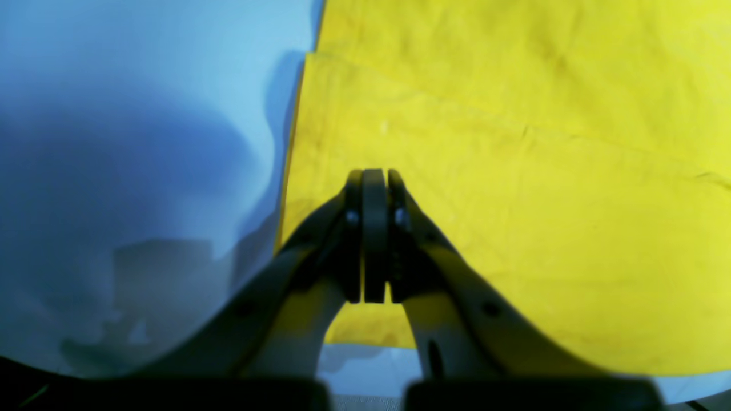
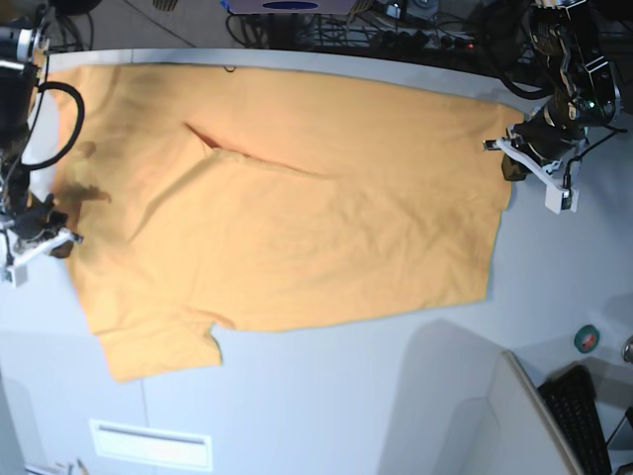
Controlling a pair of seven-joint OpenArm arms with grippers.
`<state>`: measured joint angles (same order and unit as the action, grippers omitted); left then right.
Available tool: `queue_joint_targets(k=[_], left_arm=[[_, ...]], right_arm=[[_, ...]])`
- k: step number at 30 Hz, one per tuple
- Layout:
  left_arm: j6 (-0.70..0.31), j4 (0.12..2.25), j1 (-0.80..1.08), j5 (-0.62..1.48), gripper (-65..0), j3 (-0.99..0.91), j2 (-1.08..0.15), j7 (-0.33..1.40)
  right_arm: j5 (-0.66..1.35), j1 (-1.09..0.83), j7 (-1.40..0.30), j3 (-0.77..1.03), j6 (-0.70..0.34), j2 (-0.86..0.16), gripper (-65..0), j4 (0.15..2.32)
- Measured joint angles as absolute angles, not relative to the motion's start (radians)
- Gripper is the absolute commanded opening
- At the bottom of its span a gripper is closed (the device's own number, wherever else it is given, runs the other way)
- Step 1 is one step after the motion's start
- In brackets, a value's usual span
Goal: Layout the t-shirt on the table in an organized manner, then fold the t-shirt properly
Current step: 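Lower both grippers to the shirt sides and pinch the fabric, then move the left gripper along the shirt side and grasp the hem corner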
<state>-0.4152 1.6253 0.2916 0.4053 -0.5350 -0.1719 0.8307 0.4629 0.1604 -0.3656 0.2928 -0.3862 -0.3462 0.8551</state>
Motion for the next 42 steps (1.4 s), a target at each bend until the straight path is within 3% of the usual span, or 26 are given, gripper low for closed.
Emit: queue_joint_targets(k=[6,11,26,27,30,32,38,42], left_arm=[[-0.415,1.625,0.291,0.405,-65.0,-0.536,-0.172,0.831],[-0.414,1.625,0.288,0.408,-65.0,-0.535,-0.172,0.831],[-0.415,1.625,0.286,0.408,-65.0,-0.533,-0.172,0.831],[-0.415,1.625,0.286,0.408,-65.0,-0.533,-0.172,0.831],[-0.415,1.625,0.286,0.408,-65.0,-0.533,-0.172,0.831],[-0.415,1.625,0.286,0.408,-65.0,-0.533,-0.172,0.831],[-0.415,1.625,0.288,0.406,-65.0,-0.533,-0.173,0.831],[-0.415,1.613,0.289,0.407,-65.0,-0.536,-0.175,0.830]], right_arm=[[0.463,0.040,-0.598,0.445,-0.390,-0.262,-65.0,1.164],[0.463,-0.080,-0.684,0.460,-0.393,-0.207,-65.0,1.367],[0.463,-0.249,-0.788,0.461,-0.393,-0.081,-65.0,1.562],[0.463,-0.250,-0.788,0.461,-0.393,-0.077,-62.0,1.573],[0.462,-0.229,-0.788,0.462,-0.393,-0.076,-42.6,1.583],[0.456,-0.187,-0.770,0.486,-0.393,-0.067,-36.9,1.580],[0.467,-0.018,-0.713,0.506,-0.398,-0.125,-36.5,1.434],[0.448,0.123,-0.704,0.513,-0.385,-0.183,-36.0,1.151]])
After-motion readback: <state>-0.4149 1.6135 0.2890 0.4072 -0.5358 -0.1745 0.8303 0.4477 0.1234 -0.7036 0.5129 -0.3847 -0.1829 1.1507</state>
